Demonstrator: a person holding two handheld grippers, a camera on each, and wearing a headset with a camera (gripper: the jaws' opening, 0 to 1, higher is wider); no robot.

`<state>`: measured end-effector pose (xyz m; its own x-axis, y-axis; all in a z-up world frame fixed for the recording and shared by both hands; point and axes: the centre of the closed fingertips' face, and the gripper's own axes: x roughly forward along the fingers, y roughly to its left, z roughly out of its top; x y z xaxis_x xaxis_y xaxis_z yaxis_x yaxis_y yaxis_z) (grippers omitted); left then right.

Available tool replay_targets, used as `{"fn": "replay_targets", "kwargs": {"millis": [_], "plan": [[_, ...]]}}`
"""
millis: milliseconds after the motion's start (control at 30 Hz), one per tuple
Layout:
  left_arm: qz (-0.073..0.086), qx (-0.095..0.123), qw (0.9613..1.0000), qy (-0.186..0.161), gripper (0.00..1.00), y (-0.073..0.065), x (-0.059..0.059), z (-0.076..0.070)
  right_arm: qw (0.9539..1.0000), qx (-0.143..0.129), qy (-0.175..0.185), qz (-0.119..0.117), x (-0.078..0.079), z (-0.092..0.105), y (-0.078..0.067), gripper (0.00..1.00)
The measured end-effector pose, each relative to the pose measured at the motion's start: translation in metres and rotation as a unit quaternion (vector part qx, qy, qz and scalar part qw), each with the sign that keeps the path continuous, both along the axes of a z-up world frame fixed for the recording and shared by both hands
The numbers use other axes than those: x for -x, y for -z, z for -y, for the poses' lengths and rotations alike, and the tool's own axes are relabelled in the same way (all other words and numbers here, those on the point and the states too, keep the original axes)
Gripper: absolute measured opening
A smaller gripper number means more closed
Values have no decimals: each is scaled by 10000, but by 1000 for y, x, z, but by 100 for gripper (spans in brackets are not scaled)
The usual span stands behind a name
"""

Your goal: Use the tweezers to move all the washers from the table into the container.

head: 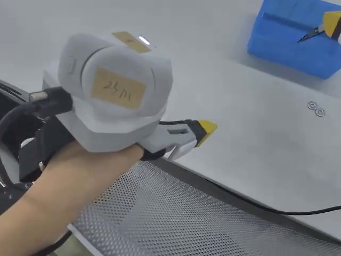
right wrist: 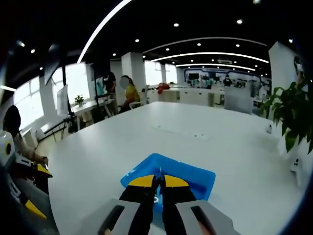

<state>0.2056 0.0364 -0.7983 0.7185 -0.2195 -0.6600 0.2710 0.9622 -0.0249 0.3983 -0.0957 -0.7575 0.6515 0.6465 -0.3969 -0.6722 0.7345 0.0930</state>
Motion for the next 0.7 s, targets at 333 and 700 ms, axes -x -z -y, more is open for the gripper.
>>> {"fn": "replay_targets", "kwargs": {"millis": [333, 700], "plan": [[17, 42, 10000, -6, 78, -1, -1, 3, 9996, -51, 270, -43, 32, 37, -9, 1], [25, 29, 10000, 13, 78, -2, -5, 3, 9956, 860, 22, -374, 63, 51, 40, 1]]}}
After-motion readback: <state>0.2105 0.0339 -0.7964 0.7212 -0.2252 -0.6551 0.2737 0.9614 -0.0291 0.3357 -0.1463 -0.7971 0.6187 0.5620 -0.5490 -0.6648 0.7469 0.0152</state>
